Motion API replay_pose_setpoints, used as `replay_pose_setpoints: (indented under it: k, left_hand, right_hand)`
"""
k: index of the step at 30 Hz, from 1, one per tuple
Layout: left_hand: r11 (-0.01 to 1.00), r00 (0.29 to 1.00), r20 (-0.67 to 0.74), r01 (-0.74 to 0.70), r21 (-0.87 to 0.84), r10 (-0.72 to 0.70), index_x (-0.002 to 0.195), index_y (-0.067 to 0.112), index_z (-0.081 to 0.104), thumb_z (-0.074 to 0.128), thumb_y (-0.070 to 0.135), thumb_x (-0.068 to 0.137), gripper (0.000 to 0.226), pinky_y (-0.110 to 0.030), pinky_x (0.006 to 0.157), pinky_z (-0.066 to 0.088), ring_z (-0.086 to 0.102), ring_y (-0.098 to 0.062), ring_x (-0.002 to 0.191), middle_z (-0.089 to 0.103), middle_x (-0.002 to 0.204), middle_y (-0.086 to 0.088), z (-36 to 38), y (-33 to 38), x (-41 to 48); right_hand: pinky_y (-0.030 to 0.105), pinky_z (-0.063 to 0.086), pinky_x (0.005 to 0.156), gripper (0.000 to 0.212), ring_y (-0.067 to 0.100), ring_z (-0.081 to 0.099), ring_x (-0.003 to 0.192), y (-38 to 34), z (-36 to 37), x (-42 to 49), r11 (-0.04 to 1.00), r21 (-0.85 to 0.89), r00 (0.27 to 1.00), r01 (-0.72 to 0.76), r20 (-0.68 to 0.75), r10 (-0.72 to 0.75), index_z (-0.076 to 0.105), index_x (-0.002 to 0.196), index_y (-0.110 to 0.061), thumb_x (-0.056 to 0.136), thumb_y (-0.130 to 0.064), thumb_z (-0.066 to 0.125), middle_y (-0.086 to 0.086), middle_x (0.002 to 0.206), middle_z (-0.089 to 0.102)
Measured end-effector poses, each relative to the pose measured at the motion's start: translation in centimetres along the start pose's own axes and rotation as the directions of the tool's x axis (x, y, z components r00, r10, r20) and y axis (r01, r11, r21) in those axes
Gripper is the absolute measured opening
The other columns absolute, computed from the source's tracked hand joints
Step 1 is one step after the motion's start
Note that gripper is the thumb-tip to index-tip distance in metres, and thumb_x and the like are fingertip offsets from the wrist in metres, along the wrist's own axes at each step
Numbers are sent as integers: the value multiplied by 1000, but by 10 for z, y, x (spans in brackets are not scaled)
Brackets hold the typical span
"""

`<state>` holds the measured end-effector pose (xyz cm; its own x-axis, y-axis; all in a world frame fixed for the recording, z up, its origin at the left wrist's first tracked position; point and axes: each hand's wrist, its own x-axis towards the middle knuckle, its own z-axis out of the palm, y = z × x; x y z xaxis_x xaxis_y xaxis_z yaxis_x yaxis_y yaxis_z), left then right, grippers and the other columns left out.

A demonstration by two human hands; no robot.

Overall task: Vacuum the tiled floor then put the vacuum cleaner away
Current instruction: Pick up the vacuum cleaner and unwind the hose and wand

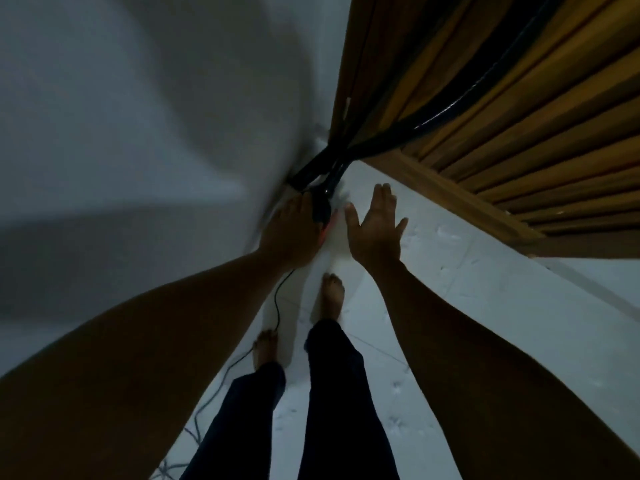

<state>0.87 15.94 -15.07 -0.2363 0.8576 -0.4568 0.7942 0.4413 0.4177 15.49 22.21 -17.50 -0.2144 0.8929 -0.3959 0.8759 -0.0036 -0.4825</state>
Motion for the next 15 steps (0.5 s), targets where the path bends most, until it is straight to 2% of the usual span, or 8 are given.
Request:
replay_pose_setpoints:
  k: [3, 6, 9, 11, 13, 15]
  left_hand:
    - [997, 994, 76, 78, -13, -77, 155, 3, 20, 41, 40, 103, 67, -48, 117, 33, 35, -36, 144, 33, 157, -21, 54, -19, 52]
    - [990, 979, 146, 144, 4, -143, 157, 4, 12, 42, 38, 103, 70, -48, 119, 31, 29, -34, 147, 26, 161, -19, 110, -48, 103]
    - [980, 960, 201, 201, -11, -195, 158, 7, 8, 46, 40, 101, 76, -46, 120, 30, 24, -31, 149, 23, 162, -15, 155, -78, 151]
    - [973, 952, 220, 228, -34, -215, 159, 9, 7, 45, 40, 102, 76, -45, 117, 34, 29, -32, 147, 26, 162, -14, 177, -91, 175]
    - [965, 942, 237, 258, -49, -239, 159, 9, 6, 42, 39, 103, 73, -44, 114, 38, 35, -32, 144, 29, 160, -14, 199, -104, 195]
    - [956, 932, 235, 291, -35, -276, 160, 10, 3, 38, 38, 105, 71, -44, 108, 42, 42, -33, 139, 32, 159, -15, 212, -112, 210]
  right_hand:
    - [53, -6, 123, 83, 24, -3, 159, 29, 46, 49, 1000, 27, 996, -2, 86, 0, 3, 164, -12, 103, -61, 31, 6, 172, 1]
    - [51, -4, 124, 85, 23, -3, 159, 59, 90, 104, 998, 55, 990, -20, 139, 12, 0, 164, -13, 103, -62, 33, 5, 172, -1]
    - [48, 6, 128, 89, 24, 3, 159, 78, 124, 163, 981, 188, 989, -44, 148, 15, 2, 164, -14, 101, -59, 45, 6, 172, 2]
    - [40, 15, 128, 93, 25, 10, 158, 85, 136, 200, 959, 276, 988, -60, 154, 17, 4, 164, -14, 99, -54, 57, 6, 172, 6]
    - [25, 19, 120, 96, 23, 17, 156, 93, 147, 233, 932, 360, 991, -43, 133, -5, 9, 164, -14, 95, -46, 67, 7, 171, 14]
    - [19, 21, 116, 97, 19, 22, 153, 98, 154, 258, 910, 413, 993, -24, 118, -27, 15, 163, -13, 91, -41, 75, 6, 168, 22]
